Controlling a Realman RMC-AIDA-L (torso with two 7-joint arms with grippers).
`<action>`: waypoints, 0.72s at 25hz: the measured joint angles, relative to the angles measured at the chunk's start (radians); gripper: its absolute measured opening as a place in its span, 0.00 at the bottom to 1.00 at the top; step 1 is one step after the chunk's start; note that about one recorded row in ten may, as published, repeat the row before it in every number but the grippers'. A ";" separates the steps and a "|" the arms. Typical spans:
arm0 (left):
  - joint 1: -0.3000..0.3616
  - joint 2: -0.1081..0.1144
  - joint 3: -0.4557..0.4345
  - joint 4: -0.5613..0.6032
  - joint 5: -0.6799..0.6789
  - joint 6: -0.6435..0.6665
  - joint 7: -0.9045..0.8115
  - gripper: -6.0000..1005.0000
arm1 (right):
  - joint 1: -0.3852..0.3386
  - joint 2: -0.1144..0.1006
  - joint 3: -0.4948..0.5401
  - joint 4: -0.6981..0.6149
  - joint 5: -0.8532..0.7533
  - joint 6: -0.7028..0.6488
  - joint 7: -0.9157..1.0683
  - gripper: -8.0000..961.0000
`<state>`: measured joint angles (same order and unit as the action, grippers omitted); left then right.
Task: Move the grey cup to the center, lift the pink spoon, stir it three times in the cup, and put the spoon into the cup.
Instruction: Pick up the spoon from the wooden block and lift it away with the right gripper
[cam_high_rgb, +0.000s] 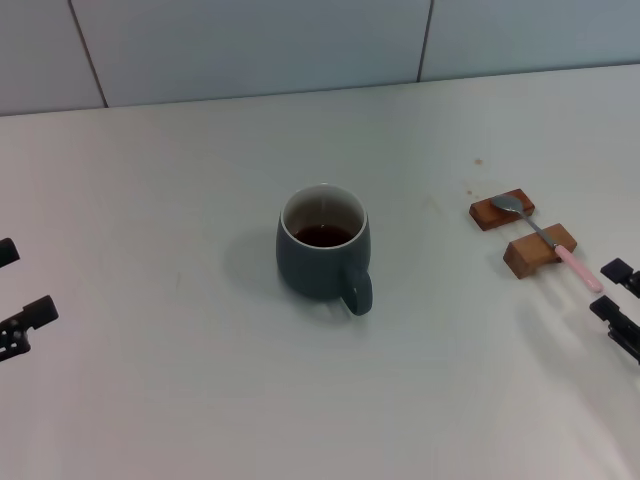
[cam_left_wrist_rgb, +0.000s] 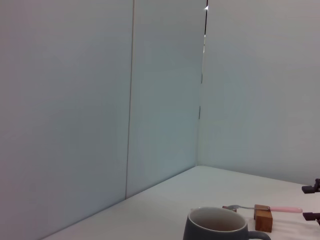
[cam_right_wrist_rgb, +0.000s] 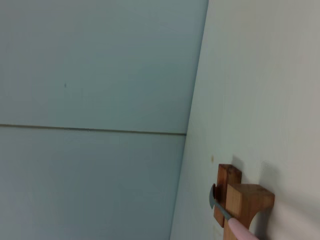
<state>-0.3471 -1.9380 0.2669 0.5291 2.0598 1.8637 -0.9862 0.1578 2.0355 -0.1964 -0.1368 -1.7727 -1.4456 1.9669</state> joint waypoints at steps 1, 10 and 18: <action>0.000 0.000 0.000 0.000 -0.001 0.000 0.000 0.83 | 0.003 -0.002 0.000 -0.001 -0.004 0.002 0.004 0.69; 0.005 -0.001 0.000 0.000 -0.002 0.000 -0.002 0.83 | 0.020 -0.006 0.000 -0.001 -0.007 0.032 0.012 0.69; 0.010 -0.001 -0.004 0.000 -0.003 0.000 -0.004 0.83 | 0.041 -0.013 0.000 -0.003 -0.007 0.041 0.014 0.68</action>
<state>-0.3368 -1.9389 0.2633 0.5291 2.0563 1.8637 -0.9901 0.1990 2.0228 -0.1963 -0.1394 -1.7795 -1.4046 1.9808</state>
